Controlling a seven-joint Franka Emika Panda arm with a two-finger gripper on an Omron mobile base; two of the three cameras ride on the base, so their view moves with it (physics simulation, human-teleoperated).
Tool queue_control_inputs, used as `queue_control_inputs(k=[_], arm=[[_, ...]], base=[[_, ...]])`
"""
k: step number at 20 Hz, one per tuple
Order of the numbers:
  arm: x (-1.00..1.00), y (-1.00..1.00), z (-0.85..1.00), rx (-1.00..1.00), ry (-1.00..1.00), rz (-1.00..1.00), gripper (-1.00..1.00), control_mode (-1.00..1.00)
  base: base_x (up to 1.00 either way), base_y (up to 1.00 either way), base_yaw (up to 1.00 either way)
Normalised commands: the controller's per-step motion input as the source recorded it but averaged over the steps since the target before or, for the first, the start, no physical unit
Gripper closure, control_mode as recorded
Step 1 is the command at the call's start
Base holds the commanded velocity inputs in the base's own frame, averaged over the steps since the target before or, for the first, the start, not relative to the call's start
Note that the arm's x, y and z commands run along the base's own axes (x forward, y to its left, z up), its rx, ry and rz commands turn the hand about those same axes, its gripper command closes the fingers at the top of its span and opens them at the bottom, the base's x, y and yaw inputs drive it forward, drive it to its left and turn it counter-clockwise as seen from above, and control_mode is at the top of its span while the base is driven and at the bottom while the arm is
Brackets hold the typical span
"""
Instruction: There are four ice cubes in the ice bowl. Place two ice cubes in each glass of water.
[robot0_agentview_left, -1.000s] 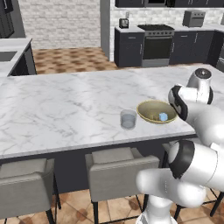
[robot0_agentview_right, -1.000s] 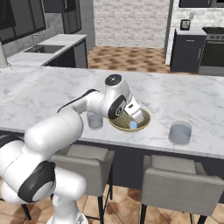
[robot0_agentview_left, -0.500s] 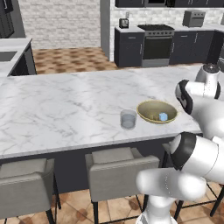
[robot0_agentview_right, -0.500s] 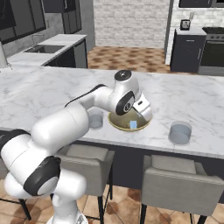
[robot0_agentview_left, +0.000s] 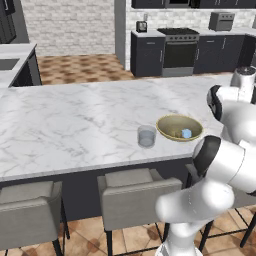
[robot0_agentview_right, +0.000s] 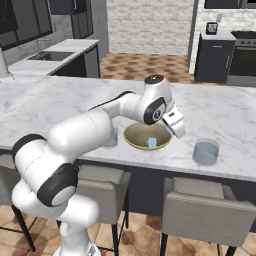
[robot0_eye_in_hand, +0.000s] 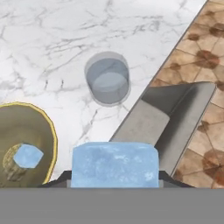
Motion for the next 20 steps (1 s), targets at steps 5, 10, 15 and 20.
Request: queue_control_inputs(k=[5, 10, 15, 20], arm=[[0.00, -0.41, -0.06, 0.04, 0.00, -0.12, 1.00, -1.00], [0.00, -0.31, -0.26, 0.00, 0.00, -0.10, 1.00, -1.00], [0.00, -0.29, -0.18, 0.02, 0.00, -0.07, 1.00, -1.00], [0.07, -0.20, -0.10, 0.10, 0.00, -0.02, 1.00, -1.00]], base=[[0.00, 0.00, 0.00], [0.00, 0.00, 0.00], [0.00, 0.00, 0.00], [0.00, 0.00, 0.00]])
